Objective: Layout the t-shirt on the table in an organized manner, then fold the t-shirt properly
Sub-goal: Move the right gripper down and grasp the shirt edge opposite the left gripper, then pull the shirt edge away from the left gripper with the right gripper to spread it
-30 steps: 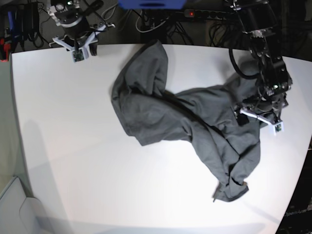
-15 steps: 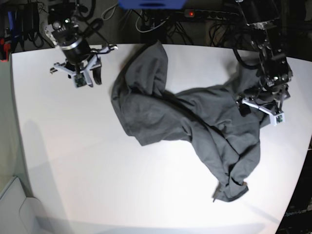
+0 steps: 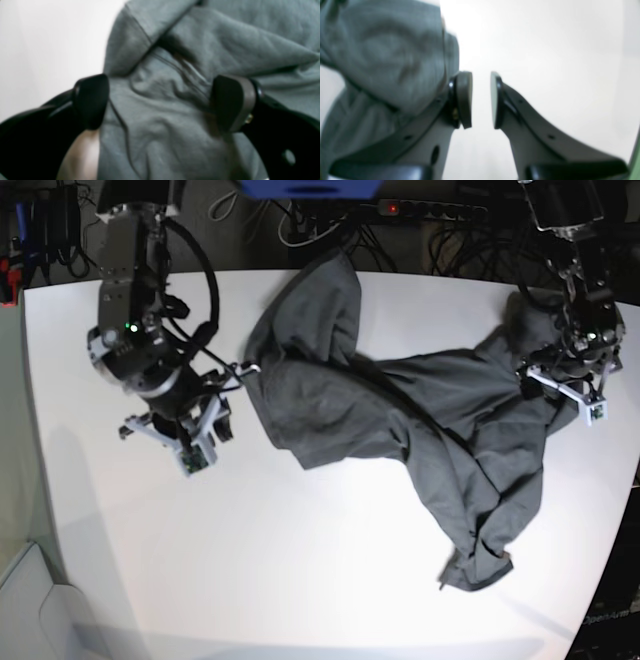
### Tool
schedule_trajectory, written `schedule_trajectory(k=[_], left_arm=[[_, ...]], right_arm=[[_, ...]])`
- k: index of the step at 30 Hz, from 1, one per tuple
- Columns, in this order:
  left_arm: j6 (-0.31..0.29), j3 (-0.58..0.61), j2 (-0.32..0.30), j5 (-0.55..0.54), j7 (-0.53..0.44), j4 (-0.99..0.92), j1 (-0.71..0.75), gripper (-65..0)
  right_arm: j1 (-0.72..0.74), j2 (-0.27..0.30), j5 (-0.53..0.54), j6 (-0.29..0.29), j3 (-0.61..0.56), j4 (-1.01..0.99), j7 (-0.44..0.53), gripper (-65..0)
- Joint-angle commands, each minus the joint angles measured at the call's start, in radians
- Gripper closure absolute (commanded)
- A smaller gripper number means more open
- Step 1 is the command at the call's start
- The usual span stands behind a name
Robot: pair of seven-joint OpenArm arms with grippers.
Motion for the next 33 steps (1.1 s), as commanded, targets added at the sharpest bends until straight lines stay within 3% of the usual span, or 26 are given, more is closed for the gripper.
schedule_trajectory(k=[1,5,9,17,33], left_arm=[[0.006,-0.004,-0.015,0.002,-0.013,0.023,-0.010,-65.0],[0.006,-0.004,-0.010,0.002,-0.013,0.023,-0.010,-65.0],[0.006,-0.004,-0.007,0.002,-0.012,0.024,-0.010,-65.0],[0.006,-0.004,-0.007,0.002,-0.010,0.024,-0.010,-65.0],[0.008,-0.004,0.007,0.002,-0.007,0.024,-0.018,-65.0]], right_arm=[[0.041,-0.003,0.006,0.013,-0.017,-0.003,-0.010,-15.0],[0.146,-0.003,0.006,0.013,-0.123,-0.102,-0.082,-15.2],[0.229,-0.007,0.006,0.015,-0.193,-0.270,-0.087,-19.1],[0.339,-0.036,0.006,0.015,-0.207,-0.445,-0.082,-26.5],[0.388,-0.070,0.005,0.015,-0.207,-0.715,0.125,-27.9]])
